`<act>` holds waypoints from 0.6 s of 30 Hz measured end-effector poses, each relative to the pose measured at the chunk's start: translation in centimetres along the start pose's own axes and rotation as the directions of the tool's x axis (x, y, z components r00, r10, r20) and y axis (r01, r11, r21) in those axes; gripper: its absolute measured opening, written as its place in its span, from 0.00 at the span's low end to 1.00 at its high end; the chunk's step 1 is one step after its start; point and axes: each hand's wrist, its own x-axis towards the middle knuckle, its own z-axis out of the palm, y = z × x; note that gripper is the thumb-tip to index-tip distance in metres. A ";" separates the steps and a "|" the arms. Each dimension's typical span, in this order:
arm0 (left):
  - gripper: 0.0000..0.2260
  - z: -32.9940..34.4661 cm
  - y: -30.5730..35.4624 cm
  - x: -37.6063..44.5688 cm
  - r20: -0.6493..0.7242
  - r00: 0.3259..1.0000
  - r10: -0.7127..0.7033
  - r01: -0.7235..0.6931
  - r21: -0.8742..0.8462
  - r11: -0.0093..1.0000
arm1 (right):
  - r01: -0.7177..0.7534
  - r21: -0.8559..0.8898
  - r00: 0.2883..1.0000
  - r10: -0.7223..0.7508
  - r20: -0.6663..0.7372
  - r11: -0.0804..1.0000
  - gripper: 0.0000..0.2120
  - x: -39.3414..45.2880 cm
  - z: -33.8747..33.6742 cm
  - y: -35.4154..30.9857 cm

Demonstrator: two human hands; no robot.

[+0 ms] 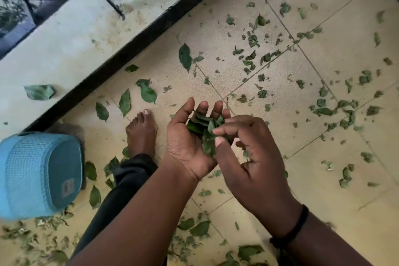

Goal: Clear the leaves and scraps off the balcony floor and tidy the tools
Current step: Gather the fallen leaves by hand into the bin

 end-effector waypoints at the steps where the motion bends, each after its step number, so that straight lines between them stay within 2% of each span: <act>1: 0.13 -0.1 0.2 -0.3 0.005 1.000 0.011 -0.010 -0.018 1.000 | 0.005 0.009 1.000 -0.005 0.017 1.000 0.09 0.0 0.1 -0.4; 5: 0.13 0.1 1.9 -1.7 -0.016 0.999 0.052 -0.053 -0.055 0.997 | 0.093 -0.090 0.984 -0.077 0.162 0.992 0.11 0.4 0.7 -1.6; 8: 0.16 0.6 3.7 -2.7 -0.093 0.992 0.090 -0.091 0.000 0.996 | 0.218 -0.260 0.937 -0.127 0.324 0.941 0.14 1.5 1.7 -2.6; 11: 0.19 1.4 5.4 -2.9 -0.214 0.971 0.108 -0.102 0.040 0.994 | 0.269 -0.382 0.929 -0.133 0.346 0.884 0.11 3.7 3.4 -3.8; 13: 0.21 2.0 7.1 -3.0 -0.273 0.955 0.114 -0.103 0.057 0.993 | 0.279 -0.378 0.937 -0.165 0.307 0.883 0.07 5.4 5.1 -4.5; 15: 0.22 2.2 9.1 -3.3 -0.321 0.934 0.155 -0.142 0.063 0.988 | 0.209 -0.191 0.950 -0.153 0.272 0.959 0.05 6.8 6.5 -5.8; 16: 0.22 2.0 10.3 -3.5 -0.340 0.923 0.178 -0.173 0.046 0.984 | 0.097 -0.001 0.958 -0.093 0.271 0.995 0.04 7.7 7.2 -6.5; 17: 0.21 1.6 11.3 -3.7 -0.351 0.916 0.192 -0.200 0.015 0.980 | -0.062 0.230 0.959 -0.006 0.283 0.971 0.04 8.8 7.8 -7.2; 18: 0.21 1.2 12.2 -3.8 -0.356 0.914 0.195 -0.218 -0.023 0.976 | -0.211 0.425 0.953 0.089 0.289 0.880 0.04 10.1 8.7 -7.4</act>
